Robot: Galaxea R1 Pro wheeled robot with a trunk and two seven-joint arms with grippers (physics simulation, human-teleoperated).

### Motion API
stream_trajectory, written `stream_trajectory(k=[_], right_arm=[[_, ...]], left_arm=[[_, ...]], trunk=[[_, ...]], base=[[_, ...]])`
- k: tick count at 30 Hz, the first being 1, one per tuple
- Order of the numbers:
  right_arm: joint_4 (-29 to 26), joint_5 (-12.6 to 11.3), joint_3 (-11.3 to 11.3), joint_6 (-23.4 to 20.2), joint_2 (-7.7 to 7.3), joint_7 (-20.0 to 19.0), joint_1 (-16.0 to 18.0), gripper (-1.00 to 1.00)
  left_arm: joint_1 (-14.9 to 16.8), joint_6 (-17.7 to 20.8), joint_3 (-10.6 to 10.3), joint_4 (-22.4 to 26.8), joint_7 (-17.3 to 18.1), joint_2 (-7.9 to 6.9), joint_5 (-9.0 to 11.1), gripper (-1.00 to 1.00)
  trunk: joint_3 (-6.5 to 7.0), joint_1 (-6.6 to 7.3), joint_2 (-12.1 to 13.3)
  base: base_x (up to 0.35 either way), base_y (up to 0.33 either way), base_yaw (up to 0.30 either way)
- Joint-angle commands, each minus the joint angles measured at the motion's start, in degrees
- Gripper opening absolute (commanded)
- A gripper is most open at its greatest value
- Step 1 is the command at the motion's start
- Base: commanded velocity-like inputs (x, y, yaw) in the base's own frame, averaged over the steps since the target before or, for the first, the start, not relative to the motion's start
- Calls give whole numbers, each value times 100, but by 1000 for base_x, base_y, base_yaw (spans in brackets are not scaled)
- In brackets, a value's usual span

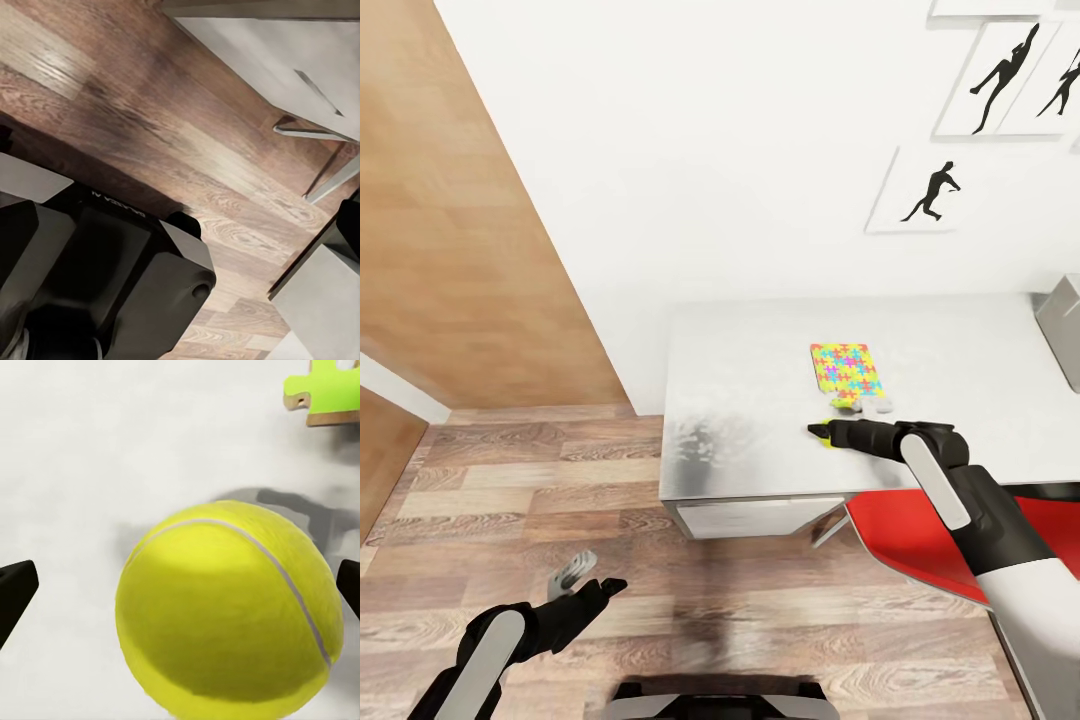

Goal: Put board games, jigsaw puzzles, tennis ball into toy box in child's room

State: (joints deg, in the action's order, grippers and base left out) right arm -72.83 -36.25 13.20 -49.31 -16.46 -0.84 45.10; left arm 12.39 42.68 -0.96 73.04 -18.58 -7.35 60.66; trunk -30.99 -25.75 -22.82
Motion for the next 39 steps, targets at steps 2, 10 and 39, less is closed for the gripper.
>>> stream_trajectory(k=[2,10,39], right_arm=[[-2,12,16,-19,-3,-8,4,100],[6,10,34,-24,1,-5,1,100],[49,15,36,-33,-5,-2,2,-100]], left_arm=[[2,4,-10,8,-58,-4,60,100],[3,4,-10,8,-58,-5,60,100],[2,4,-10,11,-58,-3,60,100]], trunk=[[-8,-3,-10],[-8,-3,-10],[-8,-3,-10]], base=[[0,0,0],[0,0,0],[0,0,0]])
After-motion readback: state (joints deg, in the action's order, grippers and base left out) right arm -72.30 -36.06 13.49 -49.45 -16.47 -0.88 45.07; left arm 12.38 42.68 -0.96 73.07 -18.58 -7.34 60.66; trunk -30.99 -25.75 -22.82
